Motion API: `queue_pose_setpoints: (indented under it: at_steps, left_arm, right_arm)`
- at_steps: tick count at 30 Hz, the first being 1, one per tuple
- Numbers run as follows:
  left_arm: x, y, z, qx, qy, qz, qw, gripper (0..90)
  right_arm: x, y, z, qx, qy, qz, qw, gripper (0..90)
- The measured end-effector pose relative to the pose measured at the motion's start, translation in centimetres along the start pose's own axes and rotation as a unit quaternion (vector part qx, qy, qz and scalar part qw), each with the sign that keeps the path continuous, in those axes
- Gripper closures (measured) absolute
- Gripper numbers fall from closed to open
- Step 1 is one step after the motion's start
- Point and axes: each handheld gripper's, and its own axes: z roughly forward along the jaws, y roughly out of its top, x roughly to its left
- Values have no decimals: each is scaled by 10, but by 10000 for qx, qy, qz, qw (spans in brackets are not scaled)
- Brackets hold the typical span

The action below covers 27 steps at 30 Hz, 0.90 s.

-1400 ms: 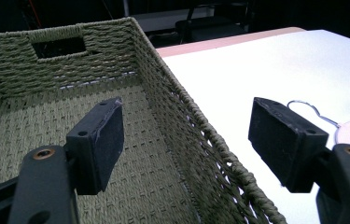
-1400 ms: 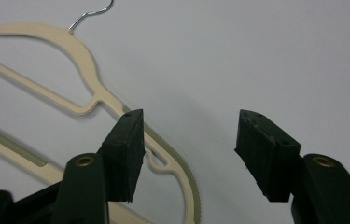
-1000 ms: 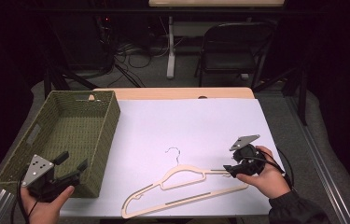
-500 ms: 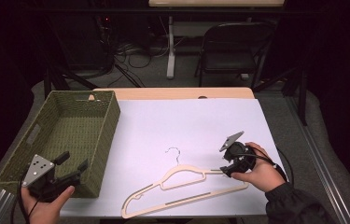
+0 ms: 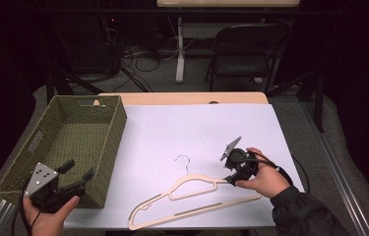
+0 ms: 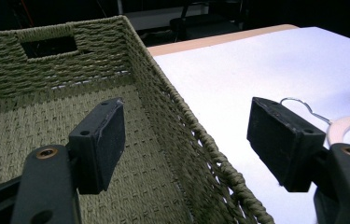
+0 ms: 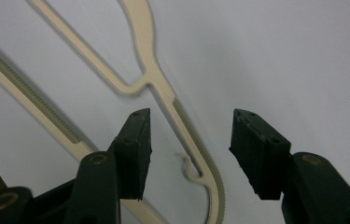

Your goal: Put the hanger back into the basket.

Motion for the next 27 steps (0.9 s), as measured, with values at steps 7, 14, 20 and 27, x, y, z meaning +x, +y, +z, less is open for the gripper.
queue_pose_setpoints:
  at_steps: [7, 14, 20, 27]
  left_arm:
    - [-1, 0, 0, 10, -13, 0, 10000, 277]
    - [-2, 1, 0, -8, -48, 18, 10000, 277]
    - [-4, 2, 0, -9, -71, 45, 10000, 277]
    - [-6, 3, 1, -4, -114, 66, 9999, 277]
  right_arm:
    - [8, 17, 6, 141, 108, -281, 9994, 475]
    - [15, 33, 11, 247, 189, -555, 9980, 496]
    - [21, 41, 18, 322, 300, -800, 9958, 527]
    - [28, 49, 24, 497, 454, -1240, 9900, 573]
